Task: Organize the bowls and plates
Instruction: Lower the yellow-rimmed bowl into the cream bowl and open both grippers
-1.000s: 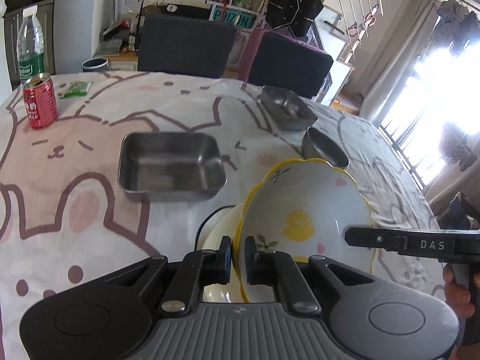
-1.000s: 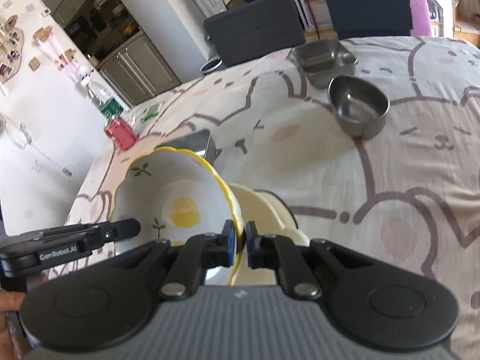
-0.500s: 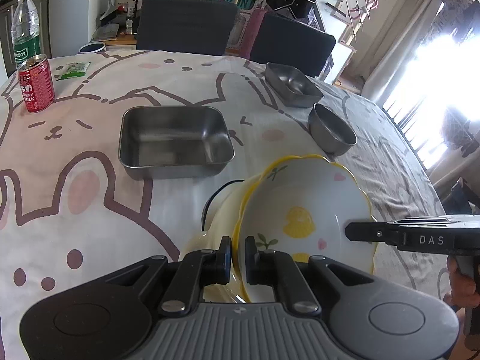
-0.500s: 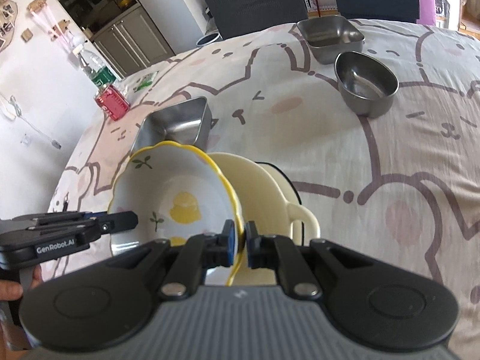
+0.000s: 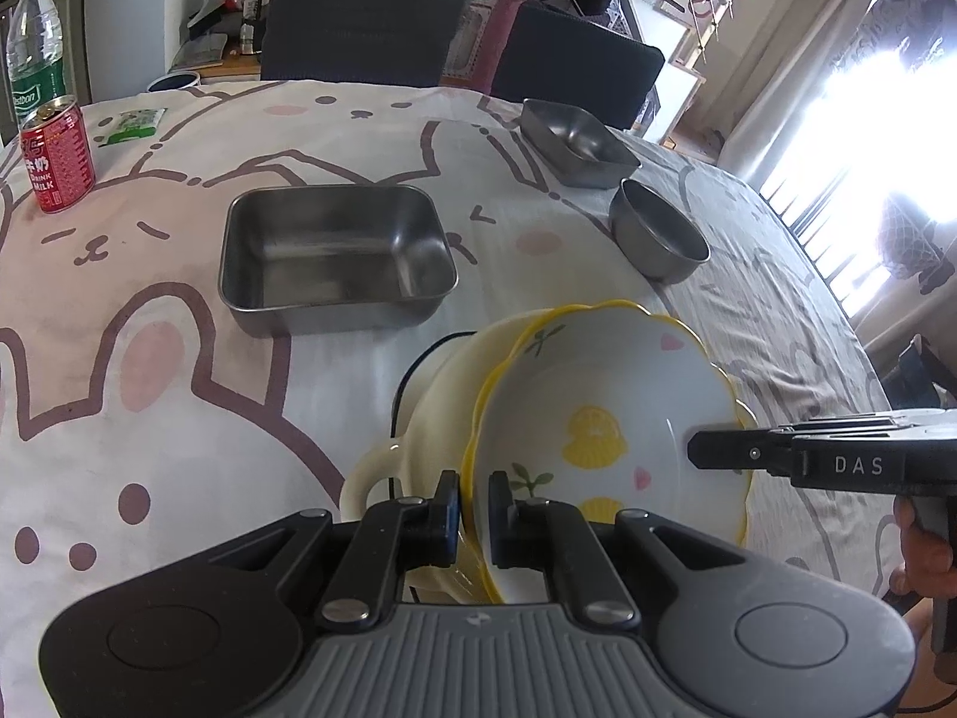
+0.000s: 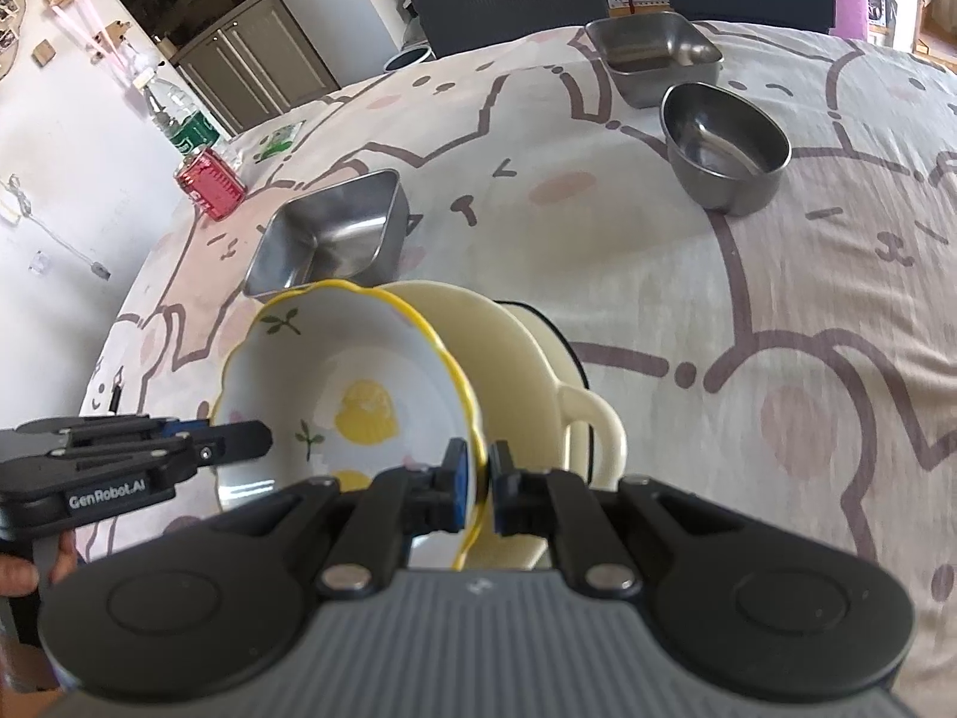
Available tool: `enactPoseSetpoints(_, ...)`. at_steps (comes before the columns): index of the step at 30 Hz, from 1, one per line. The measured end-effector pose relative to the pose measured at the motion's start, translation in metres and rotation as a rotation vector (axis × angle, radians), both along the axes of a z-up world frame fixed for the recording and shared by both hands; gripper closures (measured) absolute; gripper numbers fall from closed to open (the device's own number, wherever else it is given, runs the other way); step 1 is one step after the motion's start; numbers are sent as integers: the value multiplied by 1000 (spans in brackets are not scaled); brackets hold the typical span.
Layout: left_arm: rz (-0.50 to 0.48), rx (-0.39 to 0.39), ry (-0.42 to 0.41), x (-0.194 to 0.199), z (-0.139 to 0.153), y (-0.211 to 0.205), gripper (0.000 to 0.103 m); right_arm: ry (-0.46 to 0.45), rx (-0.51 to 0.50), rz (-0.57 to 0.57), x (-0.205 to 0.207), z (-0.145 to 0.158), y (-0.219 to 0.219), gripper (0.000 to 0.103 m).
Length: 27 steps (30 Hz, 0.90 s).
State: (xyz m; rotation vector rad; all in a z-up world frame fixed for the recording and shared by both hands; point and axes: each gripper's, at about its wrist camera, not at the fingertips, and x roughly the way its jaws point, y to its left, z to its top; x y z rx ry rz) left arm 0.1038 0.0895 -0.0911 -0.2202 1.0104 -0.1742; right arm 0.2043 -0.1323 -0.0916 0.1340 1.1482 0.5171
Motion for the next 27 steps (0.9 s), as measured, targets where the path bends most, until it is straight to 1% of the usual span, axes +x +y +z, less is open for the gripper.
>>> enactPoseSetpoints(4, -10, 4, 13, 1, -4, -3, 91, 7, -14, -2, 1, -2, 0, 93)
enactPoseSetpoints(17, -9, 4, 32, 5, -9, -5, 91, 24, -27, -6, 1, -6, 2, 92)
enactPoseSetpoints(21, -4, 15, 31, 5, -11, -6, 90, 27, -28, -9, 2, -7, 3, 92)
enactPoseSetpoints(27, -8, 16, 39, 7, -12, -8, 88, 29, -34, -18, 4, -9, 5, 92)
